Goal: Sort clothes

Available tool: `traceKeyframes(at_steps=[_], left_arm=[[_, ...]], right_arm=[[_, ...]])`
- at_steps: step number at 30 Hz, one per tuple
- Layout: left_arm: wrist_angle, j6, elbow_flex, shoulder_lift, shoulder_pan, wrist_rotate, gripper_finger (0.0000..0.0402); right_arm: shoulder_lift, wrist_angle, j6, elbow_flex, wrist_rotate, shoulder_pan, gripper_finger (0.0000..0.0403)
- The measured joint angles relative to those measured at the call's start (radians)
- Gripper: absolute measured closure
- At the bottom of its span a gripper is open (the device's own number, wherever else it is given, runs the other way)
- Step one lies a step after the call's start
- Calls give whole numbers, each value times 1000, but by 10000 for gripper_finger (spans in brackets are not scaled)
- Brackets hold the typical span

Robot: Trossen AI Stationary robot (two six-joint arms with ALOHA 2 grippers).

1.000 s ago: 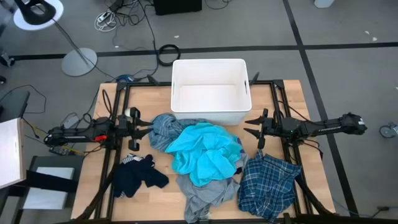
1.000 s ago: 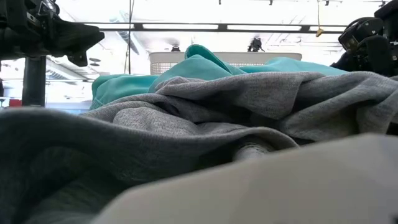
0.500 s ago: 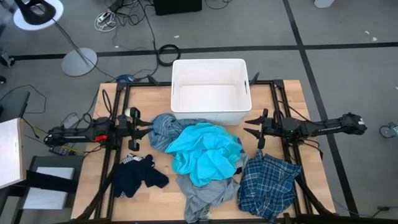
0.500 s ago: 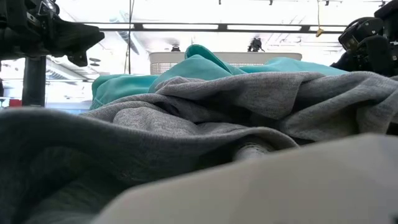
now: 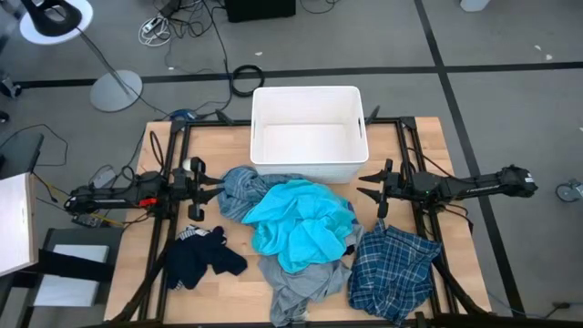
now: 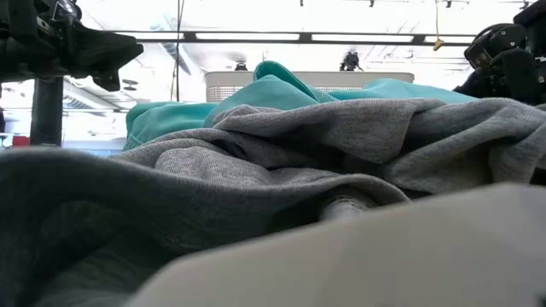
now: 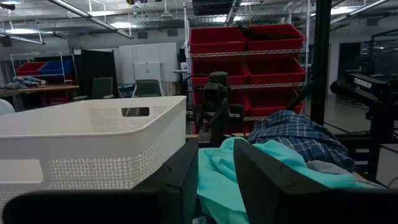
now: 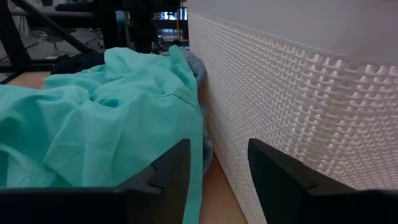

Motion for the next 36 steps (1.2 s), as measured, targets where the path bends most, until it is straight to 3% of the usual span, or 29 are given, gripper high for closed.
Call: traceKeyframes(at_steps=[3, 10, 14, 20, 24, 29, 36], left_arm=[[5, -10, 0, 0, 0, 1, 293], [6, -500, 0, 0, -1, 42, 293], [6, -630, 0, 0, -1, 42, 293], [-28, -527, 40, 10, 0, 76, 293], [-206, -412, 191, 74, 10, -10, 293], [-473, -315, 422, 284, 22, -56, 293], [-467, -236, 602, 596, 5, 74, 293]], right_arm=[[0, 0, 0, 0, 0, 0, 241], [0, 0, 0, 0, 0, 0, 241], [0, 0, 0, 0, 0, 0, 241], [0, 1, 0, 0, 0, 0, 241], [0, 2, 0, 0, 0, 0, 241], [0, 4, 0, 0, 0, 0, 240], [0, 5, 0, 0, 0, 0, 241]])
